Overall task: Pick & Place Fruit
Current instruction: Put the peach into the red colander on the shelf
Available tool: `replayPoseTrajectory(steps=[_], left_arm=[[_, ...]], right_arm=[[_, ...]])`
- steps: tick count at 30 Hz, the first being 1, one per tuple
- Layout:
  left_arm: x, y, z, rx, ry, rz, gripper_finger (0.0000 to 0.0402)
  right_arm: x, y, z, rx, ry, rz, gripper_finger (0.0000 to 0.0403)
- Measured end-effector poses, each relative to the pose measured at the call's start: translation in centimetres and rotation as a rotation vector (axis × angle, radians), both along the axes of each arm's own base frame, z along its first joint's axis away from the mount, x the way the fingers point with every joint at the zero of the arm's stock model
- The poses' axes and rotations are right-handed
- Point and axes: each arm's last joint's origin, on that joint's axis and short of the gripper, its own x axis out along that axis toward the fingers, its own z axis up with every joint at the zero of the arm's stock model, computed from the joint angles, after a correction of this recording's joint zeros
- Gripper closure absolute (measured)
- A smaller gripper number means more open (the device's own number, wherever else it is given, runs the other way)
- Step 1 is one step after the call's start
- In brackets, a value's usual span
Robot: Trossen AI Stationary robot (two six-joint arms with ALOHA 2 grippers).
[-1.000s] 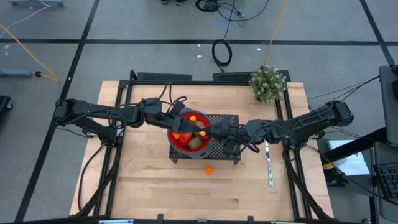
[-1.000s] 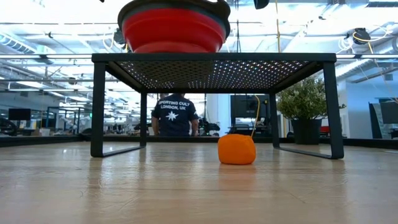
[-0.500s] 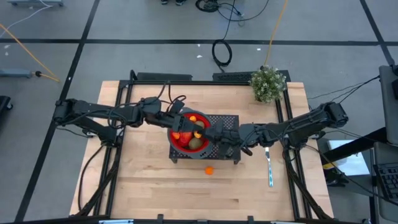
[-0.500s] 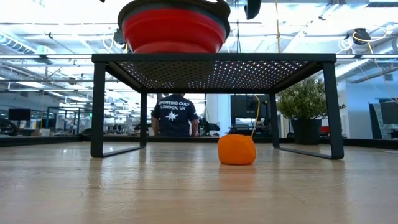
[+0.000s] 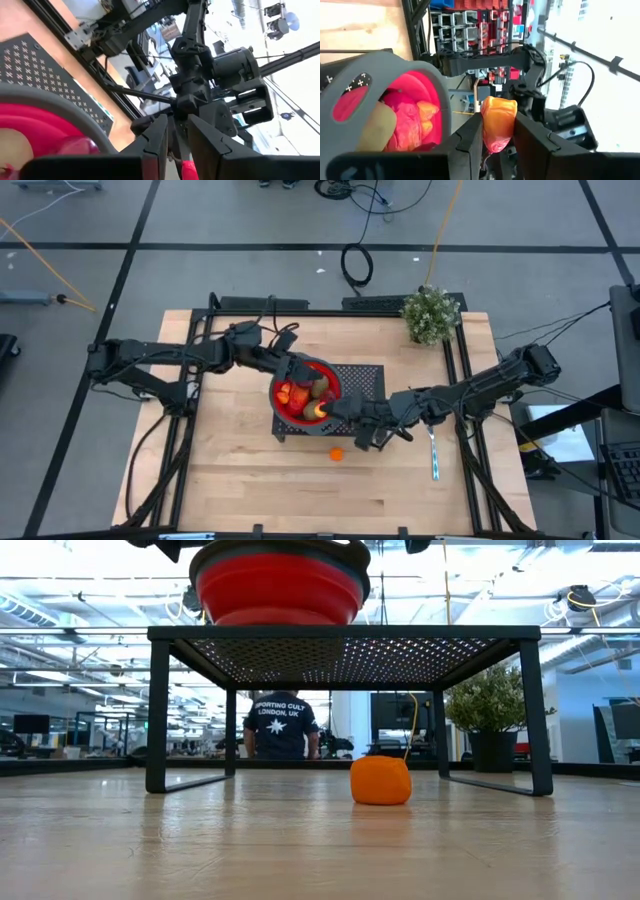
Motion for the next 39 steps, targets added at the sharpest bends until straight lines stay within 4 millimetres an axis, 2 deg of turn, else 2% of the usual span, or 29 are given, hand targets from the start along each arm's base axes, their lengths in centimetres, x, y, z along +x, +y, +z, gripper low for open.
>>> replayPoseTrajectory(steps=[12, 15, 21, 27, 31, 39], left_arm=[[0.0, -0.4, 0.0, -0.031, 0.008, -0.049, 0.0319], [0.1, -0.6, 0.0, 0.004, -0.002, -0.01, 0.0287], [0.2, -0.6, 0.0, 0.011, -0.002, 0.082, 0.0198], [0.1, -0.7, 0.0, -0.032, 0.008, 0.043, 0.0138], [0.1, -0.9, 0.0, -0.06, 0.016, 0.029, 0.0125], [0.2, -0.9, 0.0, -0.074, 0.019, 0.034, 0.0132]], right_arm=[[-0.1, -0.2, -0.1, -0.262, 0.036, -0.107, 0.0312], [-0.1, -0.3, -0.1, -0.29, 0.04, -0.107, 0.0312], [-0.1, -0.3, -0.1, -0.304, 0.042, -0.107, 0.0312], [-0.1, -0.3, -0.1, -0.433, 0.059, -0.097, 0.0312], [-0.1, -0.3, -0.1, -0.503, 0.068, -0.092, 0.0312], [-0.1, -0.3, -0.1, -0.577, 0.077, -0.084, 0.0312]])
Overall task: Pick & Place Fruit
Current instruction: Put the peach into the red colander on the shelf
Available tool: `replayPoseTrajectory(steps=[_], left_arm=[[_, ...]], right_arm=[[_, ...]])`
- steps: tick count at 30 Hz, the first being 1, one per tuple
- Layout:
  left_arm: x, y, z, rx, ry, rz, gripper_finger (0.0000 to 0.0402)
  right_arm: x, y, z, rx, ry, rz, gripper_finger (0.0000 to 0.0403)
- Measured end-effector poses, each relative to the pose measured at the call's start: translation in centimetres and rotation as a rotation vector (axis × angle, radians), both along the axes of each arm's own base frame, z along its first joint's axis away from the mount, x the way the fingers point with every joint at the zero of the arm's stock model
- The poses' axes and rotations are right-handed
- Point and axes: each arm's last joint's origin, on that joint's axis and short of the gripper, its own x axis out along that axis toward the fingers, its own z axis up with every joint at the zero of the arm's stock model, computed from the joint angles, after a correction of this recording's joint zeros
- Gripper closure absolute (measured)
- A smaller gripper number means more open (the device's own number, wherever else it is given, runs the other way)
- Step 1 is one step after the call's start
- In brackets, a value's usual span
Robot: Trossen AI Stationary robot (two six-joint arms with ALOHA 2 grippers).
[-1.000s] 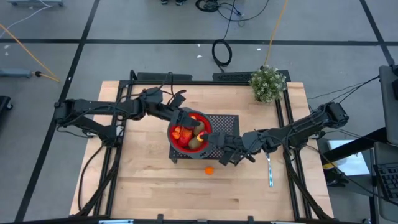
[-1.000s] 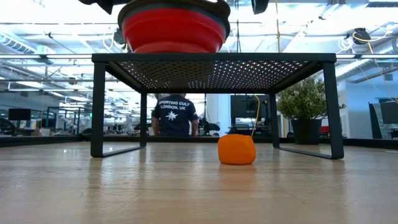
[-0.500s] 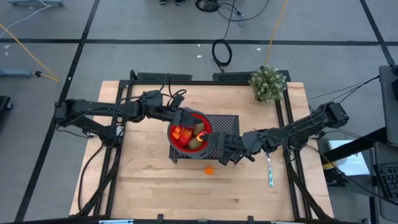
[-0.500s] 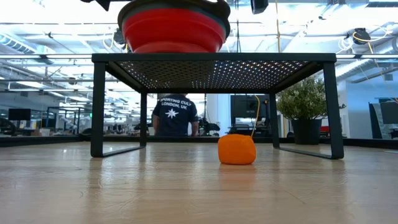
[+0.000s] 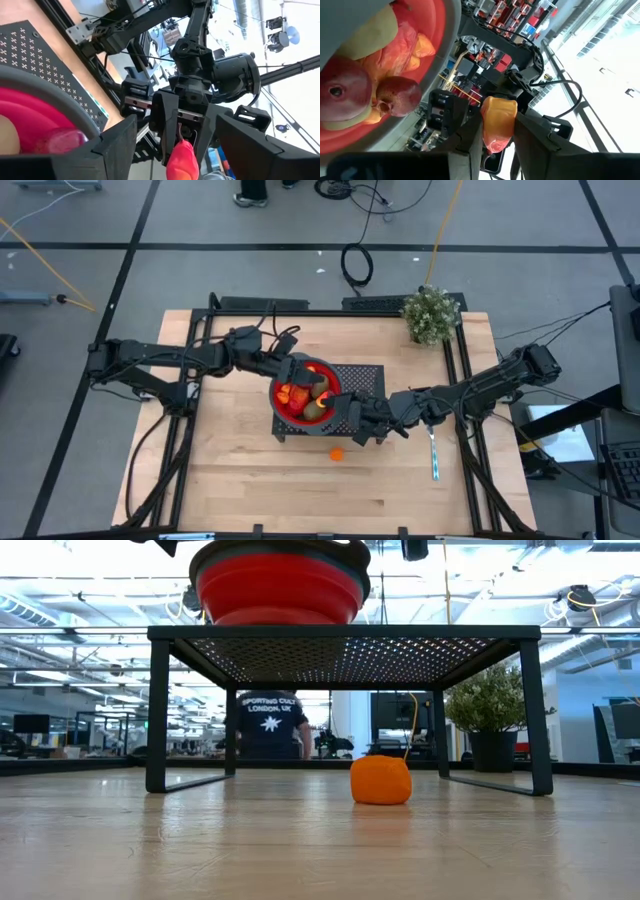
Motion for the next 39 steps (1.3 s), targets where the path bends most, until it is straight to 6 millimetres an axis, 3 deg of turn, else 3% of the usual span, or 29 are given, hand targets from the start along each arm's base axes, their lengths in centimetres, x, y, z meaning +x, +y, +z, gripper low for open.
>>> replayPoseTrajectory(steps=[29, 39], left_arm=[[0.2, -1.7, 0.2, 0.068, -0.038, 0.029, 0.0145], [3.2, -1.7, -0.7, 0.053, -0.055, -0.076, 0.0145]], right_arm=[[0.8, -1.0, -0.5, 0.006, 0.016, 0.026, 0.0312], [1.0, -1.7, -0.6, 0.008, 0.019, 0.018, 0.0312]])
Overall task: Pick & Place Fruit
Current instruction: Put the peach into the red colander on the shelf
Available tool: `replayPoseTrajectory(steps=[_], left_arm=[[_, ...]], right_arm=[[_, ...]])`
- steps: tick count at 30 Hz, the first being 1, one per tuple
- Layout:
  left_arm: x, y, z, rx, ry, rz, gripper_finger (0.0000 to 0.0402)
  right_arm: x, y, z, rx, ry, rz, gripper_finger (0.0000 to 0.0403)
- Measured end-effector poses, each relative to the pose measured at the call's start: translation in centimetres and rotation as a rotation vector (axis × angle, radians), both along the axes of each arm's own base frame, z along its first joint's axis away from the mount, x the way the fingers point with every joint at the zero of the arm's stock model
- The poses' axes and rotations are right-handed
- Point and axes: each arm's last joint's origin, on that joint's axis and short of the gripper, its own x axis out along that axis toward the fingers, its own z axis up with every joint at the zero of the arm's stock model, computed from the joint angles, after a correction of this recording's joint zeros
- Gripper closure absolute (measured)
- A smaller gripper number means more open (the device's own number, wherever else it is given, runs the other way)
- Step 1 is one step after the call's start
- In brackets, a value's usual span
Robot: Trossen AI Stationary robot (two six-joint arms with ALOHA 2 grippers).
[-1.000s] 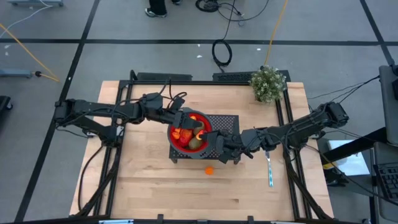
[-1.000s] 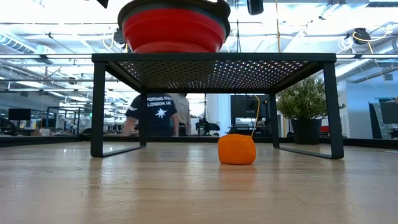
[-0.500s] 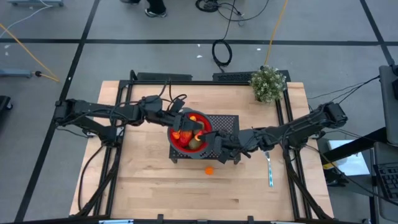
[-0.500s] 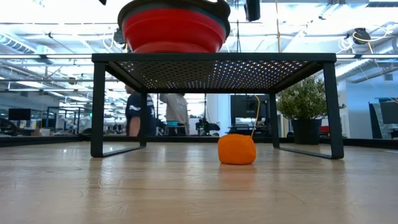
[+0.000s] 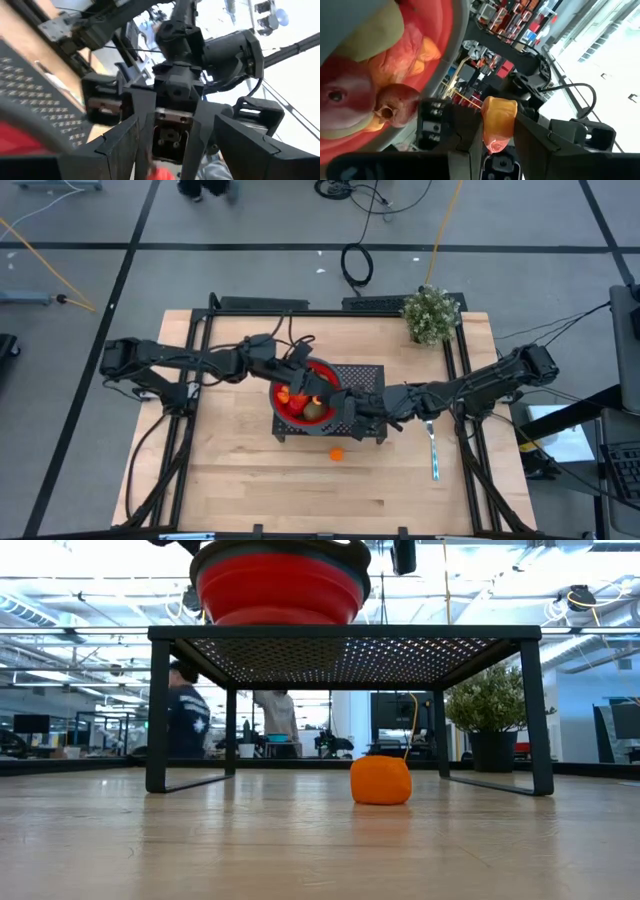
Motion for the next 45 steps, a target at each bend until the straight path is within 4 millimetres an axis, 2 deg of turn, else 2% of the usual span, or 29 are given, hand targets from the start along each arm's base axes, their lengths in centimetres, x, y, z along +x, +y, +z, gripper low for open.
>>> replayPoseTrajectory(steps=[6, 14, 24, 37, 45], left_arm=[[0.4, 1.0, 0.7, 0.023, 0.017, -0.021, 0.0145], [0.1, 1.3, 0.4, 0.031, 0.065, -0.043, 0.0153], [-1.1, 2.9, 1.0, 0.076, 0.075, -0.038, 0.023], [-1.2, 2.8, 0.9, 0.111, 0.078, -0.068, 0.0287], [-1.2, 2.8, 0.9, 0.141, 0.068, -0.072, 0.0345]], right_arm=[[0.0, -0.1, 0.0, 0.018, -0.003, -0.007, 0.0312], [0.0, -0.2, 0.0, 0.04, -0.009, -0.058, 0.0312], [0.0, -0.2, 0.0, 0.045, -0.012, -0.066, 0.0312], [0.0, -0.2, 0.0, 0.045, -0.012, -0.066, 0.0312], [0.0, -0.2, 0.0, 0.045, -0.013, -0.065, 0.0312]])
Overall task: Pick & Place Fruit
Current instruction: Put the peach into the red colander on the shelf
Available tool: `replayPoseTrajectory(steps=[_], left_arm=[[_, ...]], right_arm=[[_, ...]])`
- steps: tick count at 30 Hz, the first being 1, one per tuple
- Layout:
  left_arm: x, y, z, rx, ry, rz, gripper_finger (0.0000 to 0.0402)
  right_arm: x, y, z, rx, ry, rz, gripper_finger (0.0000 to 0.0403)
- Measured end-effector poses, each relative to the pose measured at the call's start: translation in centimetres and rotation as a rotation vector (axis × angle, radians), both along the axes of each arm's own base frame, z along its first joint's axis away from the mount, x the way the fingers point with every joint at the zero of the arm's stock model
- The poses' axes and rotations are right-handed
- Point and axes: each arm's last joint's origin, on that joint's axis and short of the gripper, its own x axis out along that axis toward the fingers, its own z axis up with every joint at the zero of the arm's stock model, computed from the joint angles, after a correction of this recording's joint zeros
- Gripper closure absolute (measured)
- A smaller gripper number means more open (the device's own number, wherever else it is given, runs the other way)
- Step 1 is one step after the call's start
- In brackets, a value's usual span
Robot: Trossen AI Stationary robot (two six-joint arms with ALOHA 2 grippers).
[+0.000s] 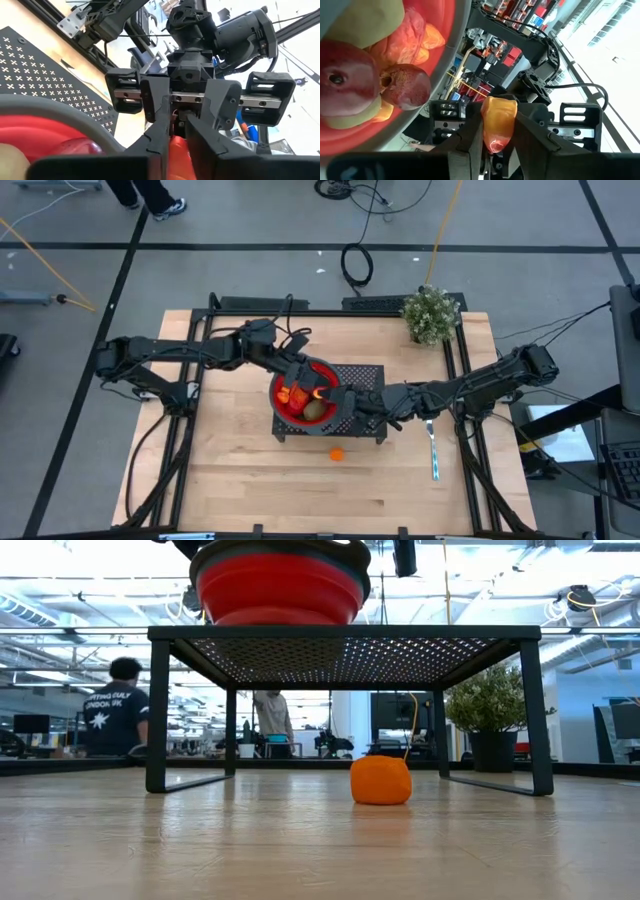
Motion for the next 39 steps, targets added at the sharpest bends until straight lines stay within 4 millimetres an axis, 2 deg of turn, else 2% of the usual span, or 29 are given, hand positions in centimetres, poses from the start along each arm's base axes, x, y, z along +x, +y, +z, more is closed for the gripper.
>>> replayPoseTrajectory(steps=[5, 11, 21, 39], left_arm=[[-0.01, 0.07, 0.0, 0.023, -0.01, -0.001, 0.0394], [-0.04, 0.15, 0.01, 0.017, -0.009, -0.012, 0.0398], [-0.04, 0.15, 0.01, 0.013, -0.008, -0.012, 0.0401], [-0.06, 0.39, 0.07, 0.002, -0.009, -0.006, 0.0401]], right_arm=[[0.0, 0.0, -0.02, 0.0, 0.002, 0.0, 0.0312], [0.0, 0.0, -0.01, 0.012, -0.002, 0.002, 0.0312], [0.0, 0.07, 0.08, 0.153, -0.042, -0.005, 0.031], [0.02, 0.14, 0.1, 0.356, -0.086, 0.004, 0.026]])
